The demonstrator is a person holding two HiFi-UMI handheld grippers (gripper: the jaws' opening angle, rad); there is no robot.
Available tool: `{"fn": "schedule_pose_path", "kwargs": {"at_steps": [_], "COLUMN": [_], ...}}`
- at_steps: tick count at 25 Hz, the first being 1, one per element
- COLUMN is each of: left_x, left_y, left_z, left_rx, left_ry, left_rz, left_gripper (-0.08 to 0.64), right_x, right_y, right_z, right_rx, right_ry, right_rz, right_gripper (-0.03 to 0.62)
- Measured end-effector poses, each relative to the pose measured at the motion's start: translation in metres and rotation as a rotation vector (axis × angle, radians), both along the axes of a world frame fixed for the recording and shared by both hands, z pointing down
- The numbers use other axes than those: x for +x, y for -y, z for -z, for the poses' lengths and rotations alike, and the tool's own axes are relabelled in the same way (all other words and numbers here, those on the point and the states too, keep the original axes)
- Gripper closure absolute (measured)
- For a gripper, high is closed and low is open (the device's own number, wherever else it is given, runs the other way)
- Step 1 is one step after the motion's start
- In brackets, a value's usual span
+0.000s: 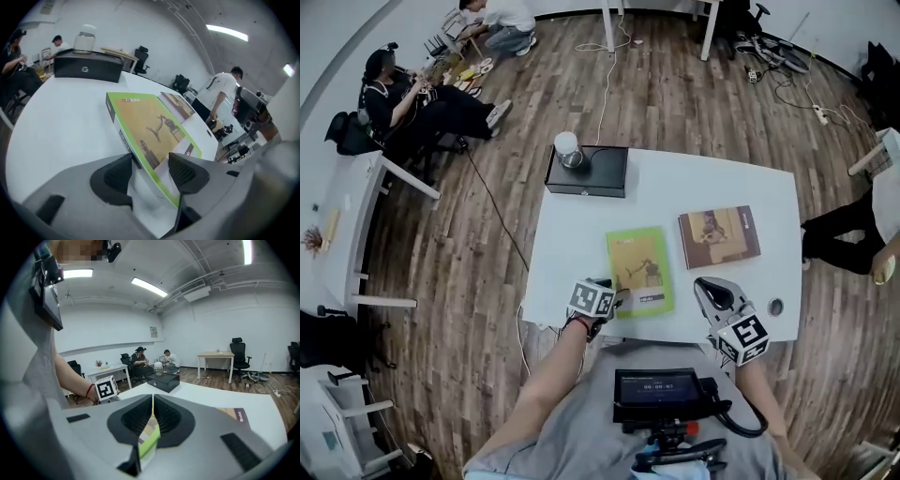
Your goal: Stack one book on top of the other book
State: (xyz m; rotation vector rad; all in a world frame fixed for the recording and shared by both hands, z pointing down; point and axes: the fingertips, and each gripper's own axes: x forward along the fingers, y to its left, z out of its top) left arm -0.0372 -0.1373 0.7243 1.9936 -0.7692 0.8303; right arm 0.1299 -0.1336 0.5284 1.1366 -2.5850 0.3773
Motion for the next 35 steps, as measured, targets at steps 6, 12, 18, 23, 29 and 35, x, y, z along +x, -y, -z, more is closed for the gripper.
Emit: {"fn": "schedule_pose_path", "kwargs": {"at_steps": [6,12,18,23,29,35], "left_x": [0.044,0.043,0.044,0.044,0.042,0.041], "left_y": [-0.022,-0.022,-0.023,-0.023,-0.023,-0.024], "left_z": [0.001,0.001,0.001,0.001,0.001,0.002], "left_rx": [0.019,0.011,0.004,0.005,0.003,-0.011], "left_ry": [-0.015,-0.022,-0.012,0.001,0.014,0.013], "left_rz": [-0.141,-0.133,-0.130,-0.128,-0.112,-0.097], "left_gripper": [0.301,0.301,0.301,0.301,0.301,0.301], "right_x": [0.003,0.002,-0.001,0.000,-0.004,-0.007], "right_y": [-0.008,-0.014,-0.013,-0.014,-0.013,-0.010], "right_z": [-0.045,-0.097,-0.139,-0.169,-0.184,-0.189], "right_rx": [-0.106,-0.305,-0.476,-0.595,-0.702,-0.725], "right_ry": [-0.027,-0.041,-0.081,-0.102,-0.020,-0.074], "right_rz": [-0.032,-0.061,-0.086,-0.136,-0.185,-0.182], "right_gripper": [0.563,0.561,0.444,0.405,0.400,0.402]}}
